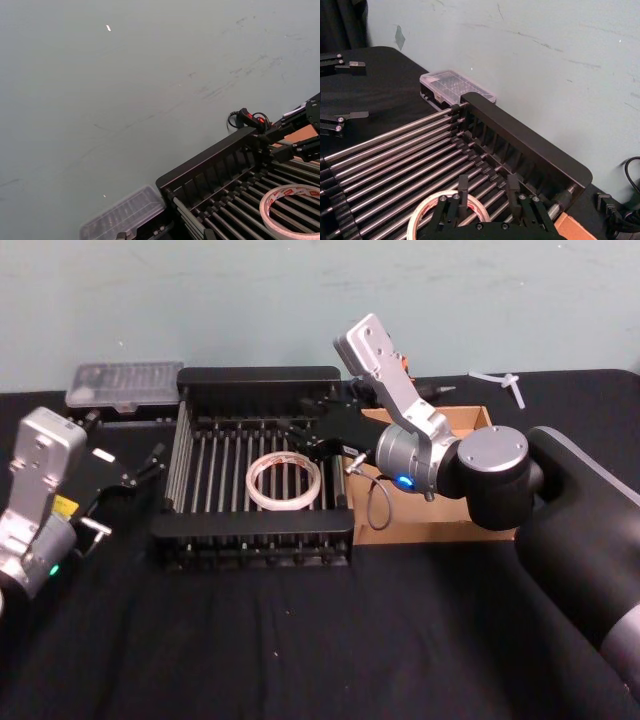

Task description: Pick up the white tape and place it into the black box , Pick up the silver tape and place it into the brown box.

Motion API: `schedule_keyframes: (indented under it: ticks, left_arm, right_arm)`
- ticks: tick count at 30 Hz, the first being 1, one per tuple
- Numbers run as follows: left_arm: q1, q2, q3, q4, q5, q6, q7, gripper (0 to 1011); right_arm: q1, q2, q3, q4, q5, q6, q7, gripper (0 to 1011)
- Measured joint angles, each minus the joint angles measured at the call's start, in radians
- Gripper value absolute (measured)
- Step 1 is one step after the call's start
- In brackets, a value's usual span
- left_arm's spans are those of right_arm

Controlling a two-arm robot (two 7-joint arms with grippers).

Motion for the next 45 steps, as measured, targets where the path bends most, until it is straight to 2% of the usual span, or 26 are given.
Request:
schedule_keyframes:
  ticks: [9, 10, 18, 33, 39, 45]
  left_arm:
    - [0.000, 0.000, 0.000, 0.000, 0.000, 0.000, 0.000, 1001]
    - [0.000, 0.000, 0.000, 0.000, 0.000, 0.000, 0.000, 1001]
    - [0.000, 0.000, 0.000, 0.000, 0.000, 0.000, 0.000, 1001]
    - [0.000, 0.000, 0.000, 0.000, 0.000, 0.000, 0.000, 1001]
    - [0.000, 0.000, 0.000, 0.000, 0.000, 0.000, 0.000, 1001]
    - [0.000, 0.000, 0.000, 0.000, 0.000, 0.000, 0.000, 1001]
  right_arm:
    - [0.000, 0.000, 0.000, -0.001, 0.001, 0.001, 0.001, 761]
    - [0.000, 0.000, 0.000, -0.001, 0.001, 0.001, 0.001, 761]
    - [0.000, 0.000, 0.000, -0.001, 0.002, 0.001, 0.001, 997]
    - [-0.003, 0.001, 0.004, -0.007, 0.002, 0.001, 0.005, 1002]
    - [-0.041, 0.030, 0.035, -0.080, 0.009, 0.003, 0.030, 1002]
    - [-0.092, 0.078, 0.074, -0.183, 0.034, 0.009, 0.045, 1002]
